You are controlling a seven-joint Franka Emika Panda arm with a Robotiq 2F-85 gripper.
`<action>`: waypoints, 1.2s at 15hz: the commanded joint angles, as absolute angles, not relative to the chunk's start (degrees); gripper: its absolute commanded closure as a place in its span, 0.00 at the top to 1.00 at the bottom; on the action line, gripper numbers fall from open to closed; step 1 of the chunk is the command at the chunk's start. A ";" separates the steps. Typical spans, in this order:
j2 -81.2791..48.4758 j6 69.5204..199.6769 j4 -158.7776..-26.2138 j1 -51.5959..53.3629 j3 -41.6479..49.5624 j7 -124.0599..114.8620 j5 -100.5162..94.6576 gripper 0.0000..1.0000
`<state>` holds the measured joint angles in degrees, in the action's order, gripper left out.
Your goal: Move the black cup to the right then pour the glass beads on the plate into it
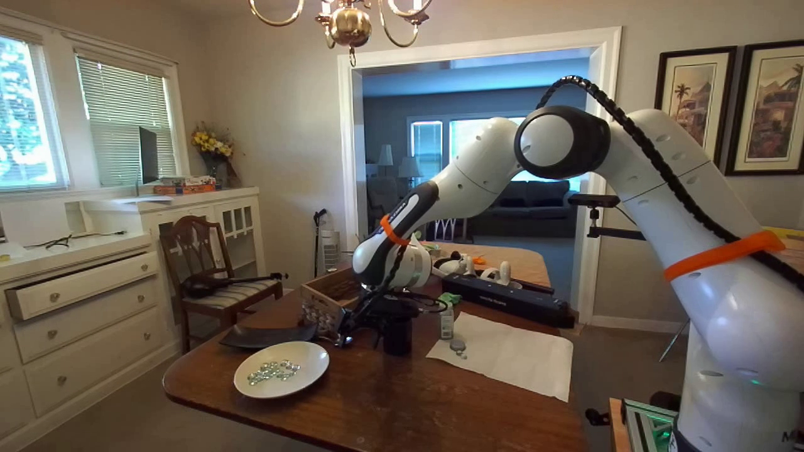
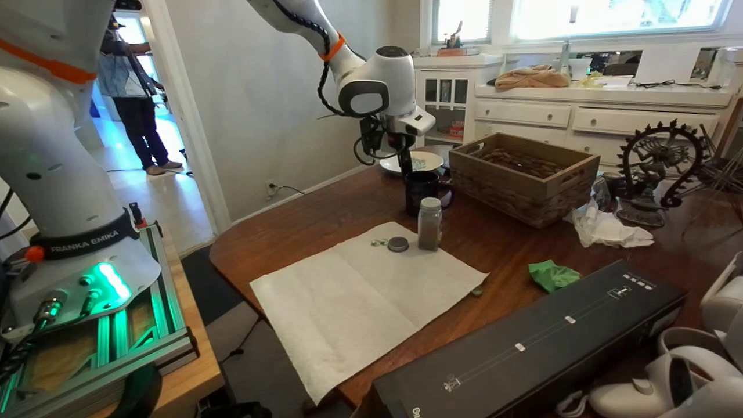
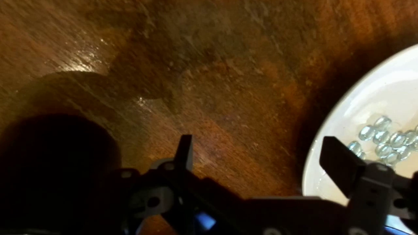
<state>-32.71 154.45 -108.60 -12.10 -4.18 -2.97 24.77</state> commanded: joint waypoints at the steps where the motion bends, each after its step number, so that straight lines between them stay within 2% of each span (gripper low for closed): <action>1: -34.62 152.96 -106.56 -13.56 -5.32 -1.36 26.03 1.00; 8: -33.76 153.79 -107.49 -12.35 -4.07 -2.77 24.67 1.00; 15: -33.37 155.83 -107.62 -15.41 -7.35 0.48 28.63 1.00; 18: -33.29 154.56 -107.48 -13.65 -5.16 -1.91 26.51 1.00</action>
<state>-33.33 154.71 -107.55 -14.02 -5.54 -2.04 26.23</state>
